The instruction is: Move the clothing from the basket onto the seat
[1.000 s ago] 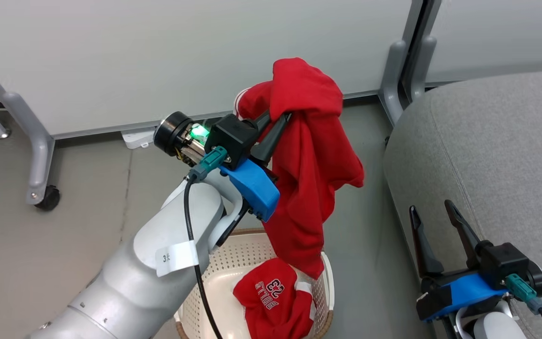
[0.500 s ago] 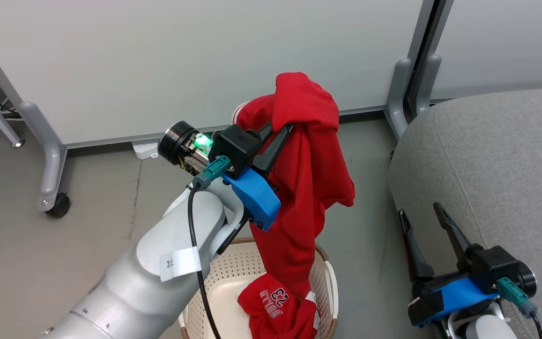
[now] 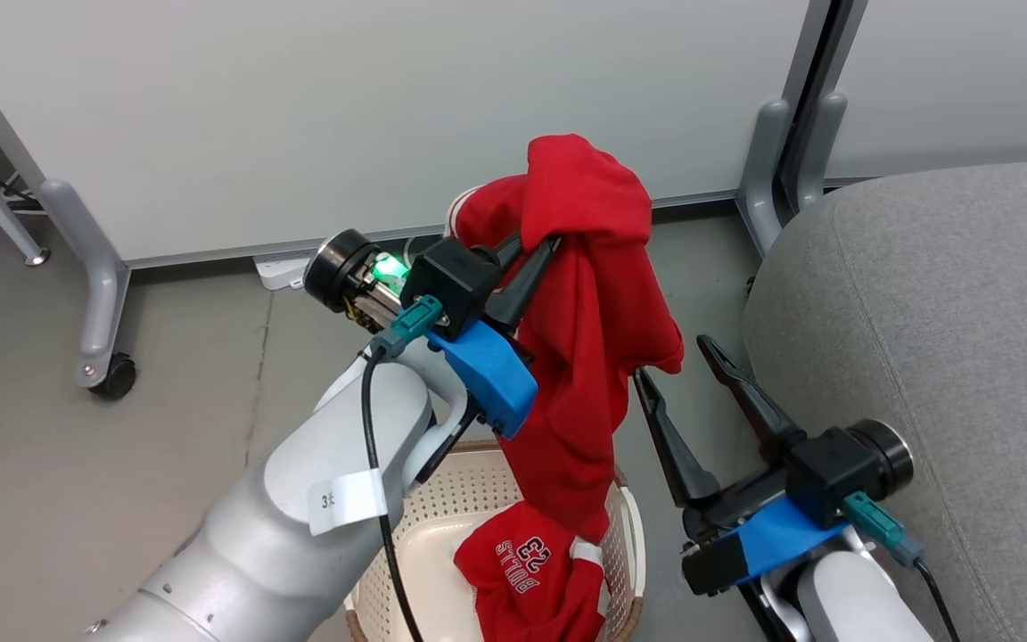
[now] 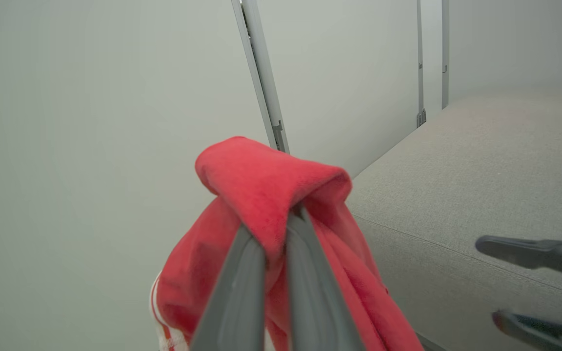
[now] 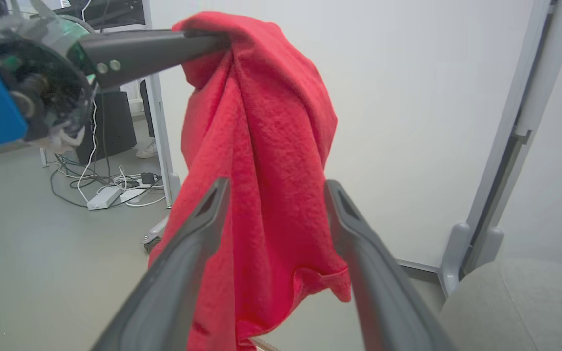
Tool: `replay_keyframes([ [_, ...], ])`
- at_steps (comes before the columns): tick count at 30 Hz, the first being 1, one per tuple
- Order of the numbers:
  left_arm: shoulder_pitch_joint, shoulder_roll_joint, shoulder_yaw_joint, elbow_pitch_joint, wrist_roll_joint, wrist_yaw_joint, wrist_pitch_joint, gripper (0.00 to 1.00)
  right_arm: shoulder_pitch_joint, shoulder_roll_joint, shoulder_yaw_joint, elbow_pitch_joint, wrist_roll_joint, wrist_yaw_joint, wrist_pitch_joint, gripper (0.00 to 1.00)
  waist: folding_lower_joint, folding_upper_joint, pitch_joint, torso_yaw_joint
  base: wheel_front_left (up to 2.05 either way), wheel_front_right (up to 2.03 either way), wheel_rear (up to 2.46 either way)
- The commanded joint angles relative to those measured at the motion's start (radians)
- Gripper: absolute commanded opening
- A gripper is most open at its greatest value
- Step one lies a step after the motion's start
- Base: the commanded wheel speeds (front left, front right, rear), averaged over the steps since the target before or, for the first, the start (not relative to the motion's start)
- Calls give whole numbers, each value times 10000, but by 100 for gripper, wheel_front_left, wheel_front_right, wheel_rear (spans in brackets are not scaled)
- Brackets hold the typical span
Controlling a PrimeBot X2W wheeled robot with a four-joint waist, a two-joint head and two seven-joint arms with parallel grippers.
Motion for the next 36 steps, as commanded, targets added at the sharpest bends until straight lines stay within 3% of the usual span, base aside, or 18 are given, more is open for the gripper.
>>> replay_keyframes([
  [1,-30,-39,19,-45,34,-13,-51,0,-263,-54,196,-84,115,3,-40,100,1,-1,48,34,0,0,0],
  [11,-331,-220,-15,-138,187,-51,-51,0,-1833,-68,1163,794,119,1,-40,100,1,-1,372,221,0,0,0],
  [25,-558,-631,-188,-325,364,-150,-51,0,-3651,-3,1459,3743,-68,1,-40,100,1,-1,761,648,0,0,0],
  [26,-586,-655,-181,-342,392,-161,-51,0,-3816,0,1528,3974,103,3,-40,75,1,-1,785,672,0,0,0],
  [27,-590,-668,-178,-346,399,-172,-51,0,-3894,1,1558,4036,159,3,-40,21,1,-1,792,679,0,0,0],
  [28,-589,-684,-176,-351,412,-179,-51,0,-3934,2,1594,4073,212,3,-40,0,1,-1,790,682,0,0,0],
  [36,-548,-741,-72,-297,483,-219,-51,0,-3947,5,1728,4131,408,3,-40,0,1,-1,750,685,0,0,0],
])
